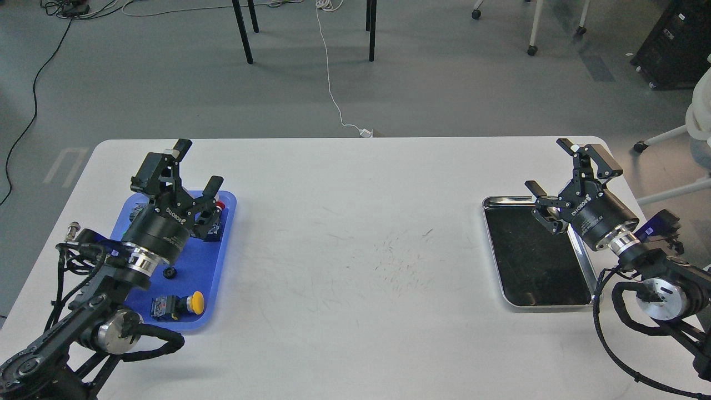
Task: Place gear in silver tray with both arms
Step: 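Move the left gripper toward the parts in the blue tray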
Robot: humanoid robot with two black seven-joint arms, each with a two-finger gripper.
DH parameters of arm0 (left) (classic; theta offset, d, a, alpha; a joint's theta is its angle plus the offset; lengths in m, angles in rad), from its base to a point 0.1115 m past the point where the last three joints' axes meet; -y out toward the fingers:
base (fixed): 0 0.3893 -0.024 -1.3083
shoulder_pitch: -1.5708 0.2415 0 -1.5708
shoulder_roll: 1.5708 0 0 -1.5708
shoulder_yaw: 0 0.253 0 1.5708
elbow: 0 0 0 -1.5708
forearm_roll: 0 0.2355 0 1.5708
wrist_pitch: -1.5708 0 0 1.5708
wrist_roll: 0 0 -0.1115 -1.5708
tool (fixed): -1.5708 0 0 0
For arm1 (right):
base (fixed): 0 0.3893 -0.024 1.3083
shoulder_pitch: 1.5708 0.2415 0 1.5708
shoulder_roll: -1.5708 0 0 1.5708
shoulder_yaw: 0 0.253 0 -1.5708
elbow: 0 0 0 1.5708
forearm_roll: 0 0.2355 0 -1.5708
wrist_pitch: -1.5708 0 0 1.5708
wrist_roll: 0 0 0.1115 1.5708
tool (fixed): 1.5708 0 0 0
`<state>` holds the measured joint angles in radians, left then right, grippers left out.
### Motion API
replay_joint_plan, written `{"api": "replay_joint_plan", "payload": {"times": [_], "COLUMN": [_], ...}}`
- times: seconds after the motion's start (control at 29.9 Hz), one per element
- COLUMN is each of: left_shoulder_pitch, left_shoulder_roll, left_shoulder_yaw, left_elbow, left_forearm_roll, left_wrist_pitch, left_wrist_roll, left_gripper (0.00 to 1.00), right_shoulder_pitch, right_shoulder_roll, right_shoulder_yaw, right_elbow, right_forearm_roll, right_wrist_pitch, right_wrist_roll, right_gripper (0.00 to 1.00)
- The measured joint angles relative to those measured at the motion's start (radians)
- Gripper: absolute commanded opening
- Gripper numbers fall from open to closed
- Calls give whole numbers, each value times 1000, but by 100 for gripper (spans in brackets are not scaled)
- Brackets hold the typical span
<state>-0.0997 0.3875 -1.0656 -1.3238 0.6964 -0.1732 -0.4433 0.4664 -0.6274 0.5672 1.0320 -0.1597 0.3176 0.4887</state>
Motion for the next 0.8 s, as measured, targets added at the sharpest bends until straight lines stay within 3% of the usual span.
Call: {"api": "replay_joint_plan", "payload": {"times": [0.43, 0.63, 0.8], "left_shoulder_pitch": [-12, -32, -83], "left_shoulder_roll": [15, 106, 234], "left_shoulder_yaw": [8, 15, 26], "left_elbow": [6, 3, -16], "left_forearm_roll": [-2, 41, 337], "left_wrist_pitch": [-14, -132, -249], "left_wrist_roll": [0, 6, -7], "left_gripper": [98, 98, 98], "right_shoulder_pitch": [2, 12, 23], "right_shoulder_roll": [0, 0, 0], "right_shoulder_yaw": [-1, -5, -6], "right_elbow": [2, 2, 3], "right_forearm_roll": [0, -1, -2], "right_wrist_pitch": [0, 0, 0], "right_wrist_roll": [0, 0, 0], "right_gripper": [99, 99, 99]}}
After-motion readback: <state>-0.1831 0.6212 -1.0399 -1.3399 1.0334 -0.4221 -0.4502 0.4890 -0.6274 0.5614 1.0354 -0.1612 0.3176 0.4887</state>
